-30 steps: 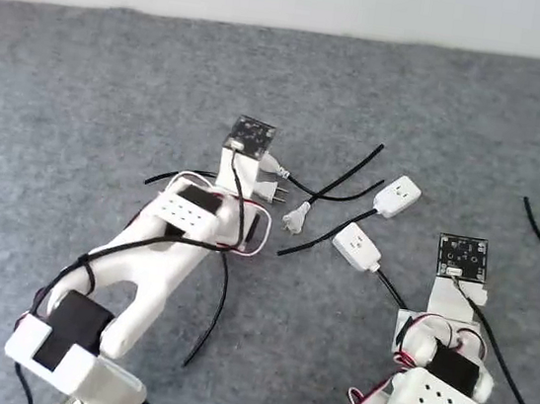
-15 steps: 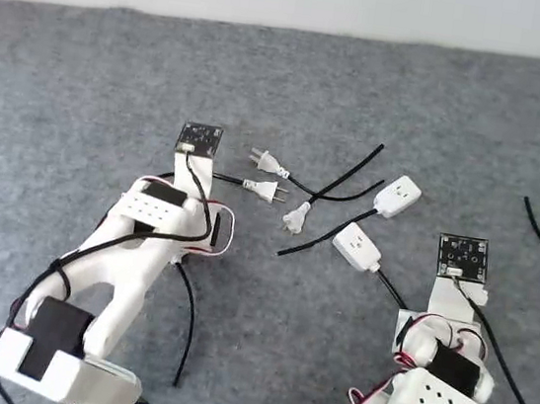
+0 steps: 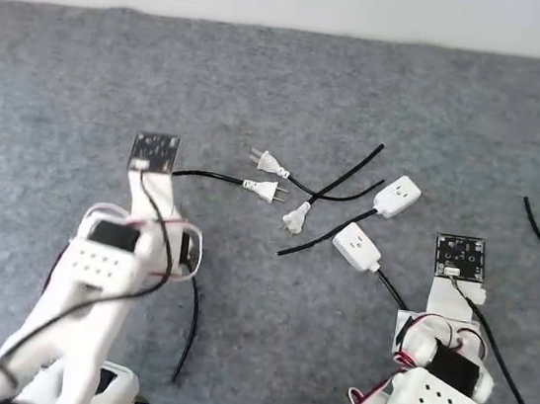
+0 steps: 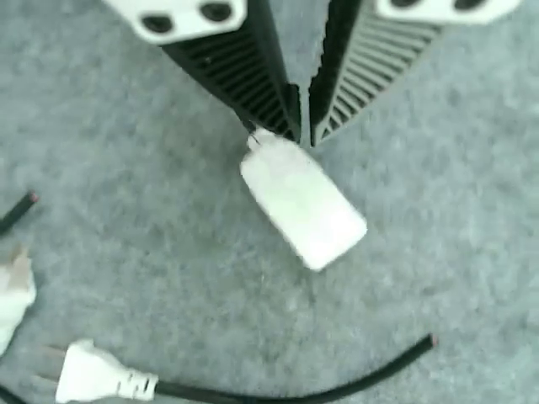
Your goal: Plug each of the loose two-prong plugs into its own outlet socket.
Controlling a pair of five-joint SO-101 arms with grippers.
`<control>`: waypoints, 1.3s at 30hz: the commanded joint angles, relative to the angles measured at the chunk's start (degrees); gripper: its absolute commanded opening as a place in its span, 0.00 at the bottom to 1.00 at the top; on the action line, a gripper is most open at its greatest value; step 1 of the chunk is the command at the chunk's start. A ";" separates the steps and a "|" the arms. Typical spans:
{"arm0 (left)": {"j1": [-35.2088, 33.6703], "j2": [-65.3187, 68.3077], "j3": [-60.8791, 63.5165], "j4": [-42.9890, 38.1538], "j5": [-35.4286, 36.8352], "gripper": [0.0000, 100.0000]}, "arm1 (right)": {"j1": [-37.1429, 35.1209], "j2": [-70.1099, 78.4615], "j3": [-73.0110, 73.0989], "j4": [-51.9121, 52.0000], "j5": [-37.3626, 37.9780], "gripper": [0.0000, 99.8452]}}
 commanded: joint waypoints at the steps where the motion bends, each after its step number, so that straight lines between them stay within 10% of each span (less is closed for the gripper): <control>1: -0.62 -3.87 4.26 -3.96 -0.18 0.02 | -0.48 -1.01 -0.35 -1.10 0.70 0.01; 23: -3.78 15.82 -7.25 -11.96 -2.81 0.02 | -0.48 -1.10 -0.35 -0.92 0.79 0.01; 39: 10.37 32.09 -23.34 -10.55 -2.81 0.02 | -0.57 -1.10 -0.35 -1.36 0.79 0.01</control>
